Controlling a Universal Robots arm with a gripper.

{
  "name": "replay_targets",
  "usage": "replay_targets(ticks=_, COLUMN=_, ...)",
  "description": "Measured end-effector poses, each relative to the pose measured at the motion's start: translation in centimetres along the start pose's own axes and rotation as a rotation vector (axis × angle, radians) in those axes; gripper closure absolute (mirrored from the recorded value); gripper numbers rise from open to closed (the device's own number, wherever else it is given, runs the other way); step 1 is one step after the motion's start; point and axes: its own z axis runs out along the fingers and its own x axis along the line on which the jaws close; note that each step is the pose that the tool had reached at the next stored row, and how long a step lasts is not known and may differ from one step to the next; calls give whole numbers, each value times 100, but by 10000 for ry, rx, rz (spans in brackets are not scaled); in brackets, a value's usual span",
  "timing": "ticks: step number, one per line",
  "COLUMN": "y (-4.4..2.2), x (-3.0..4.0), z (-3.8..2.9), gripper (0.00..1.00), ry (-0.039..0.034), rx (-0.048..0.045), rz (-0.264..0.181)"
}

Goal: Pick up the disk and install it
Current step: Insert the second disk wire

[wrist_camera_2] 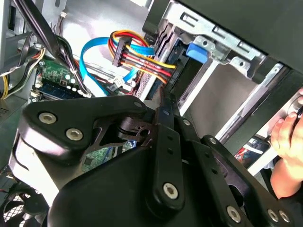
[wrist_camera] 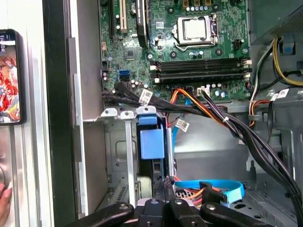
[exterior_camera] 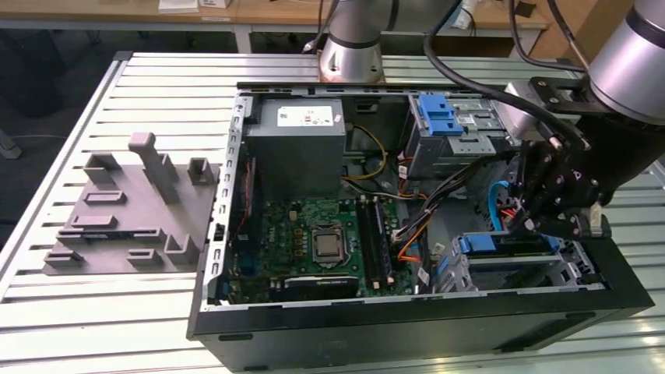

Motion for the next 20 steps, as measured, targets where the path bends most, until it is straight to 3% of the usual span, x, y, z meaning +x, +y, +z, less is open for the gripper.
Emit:
replay_targets(ticks=16, y=18, x=1, z=0, gripper=89, ry=0, rx=0, rz=0)
replay_targets(ticks=20, y=19, x=2, z=-50, gripper=89, ry=-1, rx=0, rz=0)
